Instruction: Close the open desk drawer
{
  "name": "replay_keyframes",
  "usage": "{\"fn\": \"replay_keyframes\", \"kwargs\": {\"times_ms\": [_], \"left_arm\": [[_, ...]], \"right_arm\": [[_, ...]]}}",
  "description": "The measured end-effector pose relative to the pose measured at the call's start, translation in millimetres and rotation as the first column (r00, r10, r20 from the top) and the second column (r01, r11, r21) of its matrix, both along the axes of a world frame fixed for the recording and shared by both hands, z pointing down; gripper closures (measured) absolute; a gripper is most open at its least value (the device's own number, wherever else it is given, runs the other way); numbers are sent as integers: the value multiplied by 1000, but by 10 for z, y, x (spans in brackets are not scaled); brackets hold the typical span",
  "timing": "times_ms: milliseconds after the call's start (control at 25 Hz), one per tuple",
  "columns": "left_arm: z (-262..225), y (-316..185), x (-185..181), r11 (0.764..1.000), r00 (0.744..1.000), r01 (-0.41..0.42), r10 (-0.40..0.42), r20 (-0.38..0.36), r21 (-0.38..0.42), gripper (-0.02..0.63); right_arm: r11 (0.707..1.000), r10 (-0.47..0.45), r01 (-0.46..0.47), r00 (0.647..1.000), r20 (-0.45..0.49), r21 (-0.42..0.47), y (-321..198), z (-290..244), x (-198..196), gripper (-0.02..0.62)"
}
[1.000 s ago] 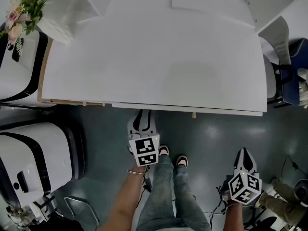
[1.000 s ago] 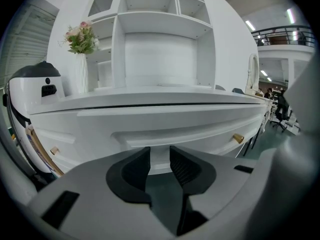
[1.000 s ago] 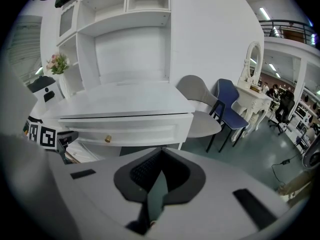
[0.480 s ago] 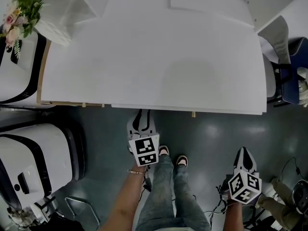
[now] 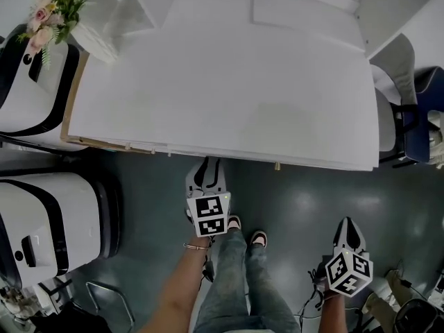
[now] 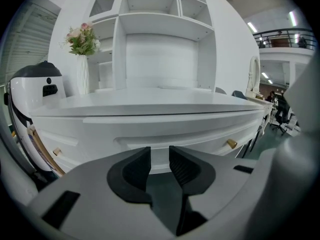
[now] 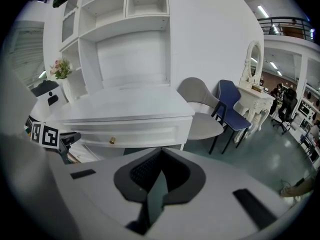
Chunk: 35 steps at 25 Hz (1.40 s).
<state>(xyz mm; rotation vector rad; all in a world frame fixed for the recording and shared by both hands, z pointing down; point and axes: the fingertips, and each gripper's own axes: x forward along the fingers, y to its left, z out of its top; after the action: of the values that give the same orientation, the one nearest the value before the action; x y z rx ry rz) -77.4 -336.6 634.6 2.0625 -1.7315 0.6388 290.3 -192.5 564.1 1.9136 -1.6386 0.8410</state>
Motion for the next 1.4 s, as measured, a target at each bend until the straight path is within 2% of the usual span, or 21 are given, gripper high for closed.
{"fn": "replay_keyframes", "kwargs": {"times_ms": [200, 480, 680, 840, 1040, 1200, 1400], "left_arm": [[-330, 235, 113, 999, 1000, 7, -6, -20, 33, 485], [-1104, 654, 235, 993, 997, 40, -32, -71, 111, 528], [-1748, 860, 184, 978, 994, 74, -57, -96, 194, 568], [-2090, 1104, 149, 973, 990, 98, -74, -118, 211, 583], [-2479, 1249, 47, 959, 982, 139, -102, -157, 248, 588], [-2718, 1216, -29, 941, 985, 142, -103, -141, 307, 588], [-2773, 1126, -25, 941, 989, 134, -105, -109, 312, 586]], "right_arm": [[999, -25, 24, 1000, 15, 45, -20, -193, 19, 588], [986, -87, 81, 996, 33, 145, -91, -632, 33, 588], [963, -129, 106, 989, 78, 247, -224, -995, -69, 588], [944, -149, 97, 978, 146, 314, -244, -1254, -123, 588], [912, -183, 109, 971, 154, 396, -272, -1649, -145, 588], [890, -193, 104, 968, 160, 443, -270, -1795, -203, 588], [882, -196, 95, 964, 177, 462, -292, -1882, -228, 588]]}}
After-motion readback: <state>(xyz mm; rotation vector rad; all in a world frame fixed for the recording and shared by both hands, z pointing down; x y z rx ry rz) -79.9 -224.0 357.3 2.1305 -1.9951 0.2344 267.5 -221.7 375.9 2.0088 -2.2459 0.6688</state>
